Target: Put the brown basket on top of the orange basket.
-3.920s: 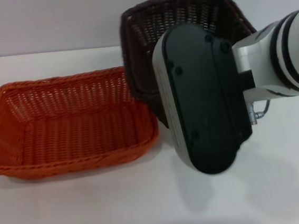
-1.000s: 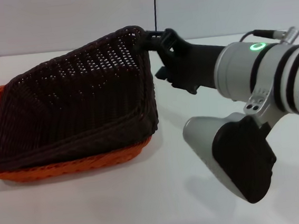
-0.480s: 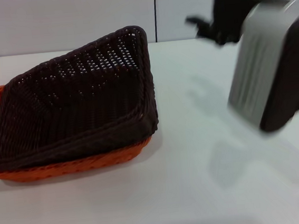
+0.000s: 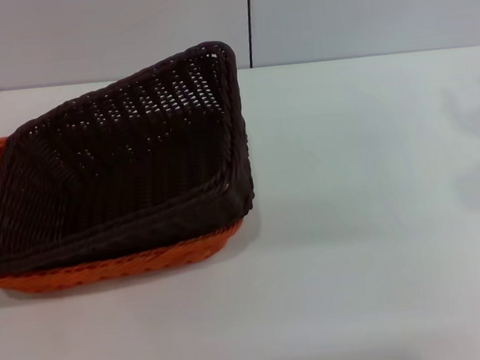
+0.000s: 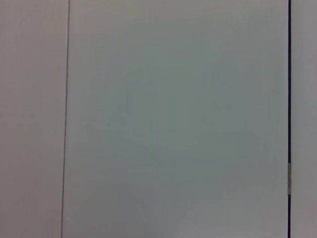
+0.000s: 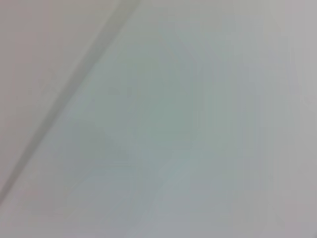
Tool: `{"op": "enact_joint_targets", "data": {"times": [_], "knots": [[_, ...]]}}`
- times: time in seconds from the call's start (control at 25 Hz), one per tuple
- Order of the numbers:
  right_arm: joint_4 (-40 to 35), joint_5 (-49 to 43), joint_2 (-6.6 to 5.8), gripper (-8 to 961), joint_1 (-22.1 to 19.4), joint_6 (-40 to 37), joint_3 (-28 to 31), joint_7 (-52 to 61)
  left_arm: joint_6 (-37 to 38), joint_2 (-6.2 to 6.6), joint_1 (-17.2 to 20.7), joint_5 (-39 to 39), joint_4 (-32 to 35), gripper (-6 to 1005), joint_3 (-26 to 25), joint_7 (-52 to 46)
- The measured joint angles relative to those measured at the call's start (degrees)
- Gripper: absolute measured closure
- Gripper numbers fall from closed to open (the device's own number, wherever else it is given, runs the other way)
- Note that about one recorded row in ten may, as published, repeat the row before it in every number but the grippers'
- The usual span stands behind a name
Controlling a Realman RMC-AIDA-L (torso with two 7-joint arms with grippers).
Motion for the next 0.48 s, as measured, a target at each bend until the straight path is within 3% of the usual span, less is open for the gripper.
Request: {"op": "enact_joint_targets", "data": {"times": [0.04, 0.08, 0.12, 0.24, 0.28, 0.36, 0.44, 0.48], "knots": [[2.1, 0.9, -0.01, 257, -1.1, 3.2, 0.4, 1.8, 0.1, 0.00, 0.0, 0.0, 0.0, 226, 0.0, 0.0], [7.3, 5.3, -0.03, 257, -3.3, 11.3, 0.4, 3.7, 0.4, -0.01, 0.2, 0.0, -0.3, 226, 0.0, 0.0], [7.3, 5.3, -0.03, 257, -3.3, 11.3, 0.4, 3.7, 0.4, -0.01, 0.2, 0.0, -0.3, 226, 0.0, 0.0], [14.7, 13.7, -0.26, 257, -5.0, 22.5, -0.3, 3.9, 0.8, 0.01, 0.2, 0.0, -0.4, 226, 0.0, -0.1], [20.8, 18.0, -0.30, 257, -5.4, 30.5, -1.5, 4.0, 0.9, 0.03, -0.1, 0.0, -0.3, 226, -0.1, -0.1], [23.7, 19.5, -0.30, 256, -5.1, 34.9, -2.3, 4.0, 0.9, 0.03, -0.2, 0.0, -0.2, 226, -0.1, -0.1], [30.9, 22.3, -0.28, 255, -4.2, 44.9, -4.7, 4.3, 0.9, 0.03, -0.4, -0.1, -0.2, 226, -0.2, -0.1], [36.3, 23.6, -0.31, 255, -2.9, 53.5, -6.9, 5.3, 0.9, 0.04, -0.4, -0.1, -0.2, 226, -0.2, -0.1]]}}
